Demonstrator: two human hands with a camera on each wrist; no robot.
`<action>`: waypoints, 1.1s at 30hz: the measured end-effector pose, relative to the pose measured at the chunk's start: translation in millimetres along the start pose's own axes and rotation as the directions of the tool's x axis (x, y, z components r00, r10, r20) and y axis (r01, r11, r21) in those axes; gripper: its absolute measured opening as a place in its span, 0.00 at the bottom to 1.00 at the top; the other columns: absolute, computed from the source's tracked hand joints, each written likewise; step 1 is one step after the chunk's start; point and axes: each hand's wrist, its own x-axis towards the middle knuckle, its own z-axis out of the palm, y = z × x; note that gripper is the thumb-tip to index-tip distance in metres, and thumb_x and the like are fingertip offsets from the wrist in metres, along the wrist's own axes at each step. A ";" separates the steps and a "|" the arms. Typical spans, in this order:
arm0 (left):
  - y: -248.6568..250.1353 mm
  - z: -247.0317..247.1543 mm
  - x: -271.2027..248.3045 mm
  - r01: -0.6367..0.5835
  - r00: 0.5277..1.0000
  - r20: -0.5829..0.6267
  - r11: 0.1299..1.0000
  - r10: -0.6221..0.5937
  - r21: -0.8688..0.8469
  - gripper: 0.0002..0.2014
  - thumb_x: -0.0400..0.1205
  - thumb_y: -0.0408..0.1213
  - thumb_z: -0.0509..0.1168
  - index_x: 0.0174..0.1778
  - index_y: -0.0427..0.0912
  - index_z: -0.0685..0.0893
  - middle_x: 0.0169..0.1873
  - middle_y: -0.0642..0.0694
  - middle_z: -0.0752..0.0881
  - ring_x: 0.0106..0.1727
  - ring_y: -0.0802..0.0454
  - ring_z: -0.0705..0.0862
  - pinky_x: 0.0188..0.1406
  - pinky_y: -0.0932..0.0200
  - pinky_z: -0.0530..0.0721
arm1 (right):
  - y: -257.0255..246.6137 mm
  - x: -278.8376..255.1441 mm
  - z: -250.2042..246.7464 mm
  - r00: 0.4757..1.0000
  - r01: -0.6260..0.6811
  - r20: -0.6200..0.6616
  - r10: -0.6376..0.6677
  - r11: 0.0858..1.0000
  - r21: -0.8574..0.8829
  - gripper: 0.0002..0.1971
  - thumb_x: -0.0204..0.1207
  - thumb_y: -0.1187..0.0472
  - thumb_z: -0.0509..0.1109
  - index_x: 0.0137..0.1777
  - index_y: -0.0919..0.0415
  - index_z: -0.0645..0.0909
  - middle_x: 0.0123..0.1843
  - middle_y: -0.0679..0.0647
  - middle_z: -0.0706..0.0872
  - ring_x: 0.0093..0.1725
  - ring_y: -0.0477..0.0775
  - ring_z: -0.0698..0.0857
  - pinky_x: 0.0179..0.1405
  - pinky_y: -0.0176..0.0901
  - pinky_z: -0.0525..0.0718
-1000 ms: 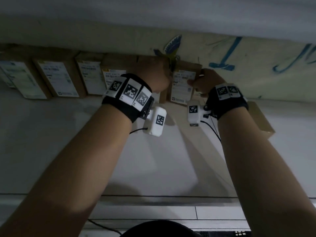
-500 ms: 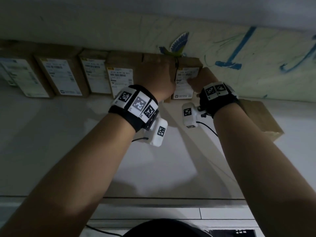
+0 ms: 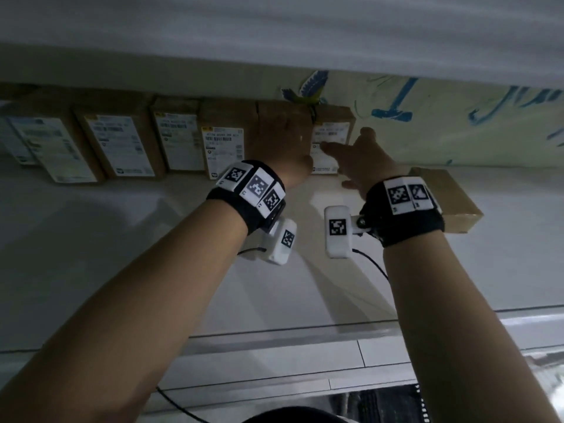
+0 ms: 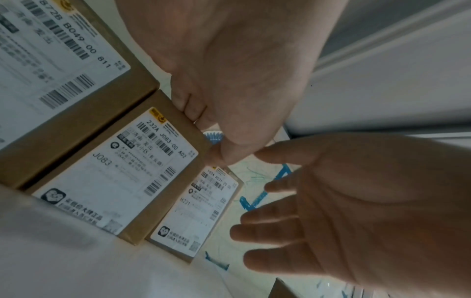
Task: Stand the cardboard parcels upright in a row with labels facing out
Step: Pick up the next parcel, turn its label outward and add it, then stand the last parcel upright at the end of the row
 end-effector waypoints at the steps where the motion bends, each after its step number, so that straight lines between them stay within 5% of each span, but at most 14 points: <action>1: -1.0 -5.7 0.8 -0.013 1.000 0.003 0.999 0.013 -0.037 0.25 0.86 0.47 0.66 0.79 0.43 0.75 0.71 0.39 0.84 0.70 0.36 0.83 0.66 0.44 0.80 | -0.8 -12.7 -0.8 1.000 -0.003 -0.004 0.003 0.999 0.039 0.35 0.81 0.45 0.76 0.80 0.56 0.64 0.64 0.59 0.86 0.60 0.63 0.89 0.65 0.68 0.91; 4: -7.8 -22.9 5.9 0.002 0.999 0.044 0.981 0.007 -0.196 0.20 0.90 0.47 0.64 0.74 0.40 0.82 0.63 0.39 0.89 0.64 0.36 0.89 0.52 0.53 0.84 | 0.5 -55.6 -2.4 0.999 -0.046 0.029 0.041 0.984 0.172 0.32 0.83 0.46 0.75 0.81 0.54 0.69 0.63 0.59 0.86 0.67 0.65 0.89 0.72 0.68 0.87; 7: -9.4 -32.5 -0.4 0.027 1.000 0.006 0.898 -0.027 -0.439 0.26 0.91 0.45 0.61 0.85 0.39 0.75 0.76 0.33 0.82 0.76 0.35 0.82 0.55 0.57 0.83 | 9.4 -91.4 -3.8 0.997 -0.070 0.032 0.065 0.979 0.189 0.47 0.69 0.34 0.77 0.86 0.51 0.68 0.75 0.55 0.84 0.72 0.61 0.86 0.75 0.65 0.84; 10: 3.8 -32.0 -20.0 -0.065 0.995 -0.105 0.795 0.002 -0.604 0.21 0.92 0.39 0.58 0.81 0.39 0.78 0.73 0.37 0.83 0.72 0.39 0.84 0.50 0.65 0.79 | 30.8 -109.7 -11.4 0.997 -0.077 -0.009 0.080 0.983 0.169 0.42 0.74 0.36 0.77 0.85 0.49 0.71 0.73 0.55 0.86 0.71 0.57 0.86 0.76 0.63 0.83; 13: 19.8 -20.9 -40.8 0.003 0.998 0.050 0.685 0.049 -0.729 0.22 0.90 0.43 0.59 0.81 0.49 0.80 0.78 0.48 0.83 0.77 0.49 0.81 0.75 0.57 0.81 | 52.7 -121.3 -17.6 0.993 -0.099 -0.056 0.109 0.982 0.158 0.38 0.76 0.38 0.76 0.85 0.49 0.73 0.71 0.54 0.88 0.69 0.56 0.87 0.75 0.63 0.84; 17: 34.0 2.3 -72.2 0.121 0.975 0.205 0.566 0.087 -0.816 0.26 0.92 0.45 0.63 0.88 0.51 0.74 0.87 0.52 0.74 0.79 0.60 0.74 0.74 0.62 0.76 | 68.7 -120.6 -15.7 0.993 -0.068 -0.085 0.083 0.984 0.162 0.35 0.75 0.39 0.75 0.82 0.49 0.75 0.65 0.52 0.90 0.62 0.54 0.90 0.71 0.64 0.87; 20: 44.0 19.3 -84.8 0.162 0.973 0.219 0.455 0.075 -0.876 0.24 0.91 0.43 0.66 0.85 0.51 0.79 0.84 0.52 0.78 0.84 0.56 0.75 0.86 0.51 0.72 | 66.7 -109.3 -22.4 0.998 -0.033 -0.039 0.038 0.991 0.131 0.39 0.71 0.37 0.73 0.82 0.50 0.75 0.64 0.54 0.90 0.62 0.54 0.90 0.71 0.63 0.87; 25: 76.3 37.7 -74.7 0.198 0.980 0.194 0.330 -0.045 -0.923 0.19 0.92 0.41 0.66 0.79 0.45 0.85 0.73 0.53 0.88 0.72 0.64 0.84 0.74 0.65 0.76 | 69.9 -83.9 -50.4 0.998 0.064 0.005 -0.064 0.997 0.037 0.29 0.82 0.46 0.72 0.82 0.49 0.75 0.69 0.55 0.88 0.67 0.55 0.87 0.72 0.61 0.86; 28: 96.2 46.7 -64.2 0.214 0.977 0.201 0.286 -0.075 -0.934 0.18 0.92 0.40 0.66 0.78 0.44 0.85 0.70 0.49 0.90 0.72 0.58 0.86 0.75 0.61 0.80 | 77.8 -71.1 -71.7 0.995 0.099 0.018 -0.100 0.995 0.031 0.25 0.84 0.48 0.70 0.80 0.48 0.76 0.68 0.53 0.88 0.67 0.53 0.87 0.69 0.54 0.85; 33: 130.2 53.4 -50.5 0.241 0.970 0.225 0.259 -0.088 -0.935 0.18 0.93 0.37 0.64 0.78 0.41 0.84 0.68 0.44 0.90 0.68 0.50 0.90 0.53 0.72 0.83 | 87.6 -49.1 -107.2 0.990 0.138 0.002 -0.138 0.990 0.022 0.28 0.82 0.50 0.71 0.82 0.51 0.75 0.70 0.54 0.88 0.70 0.54 0.86 0.70 0.53 0.83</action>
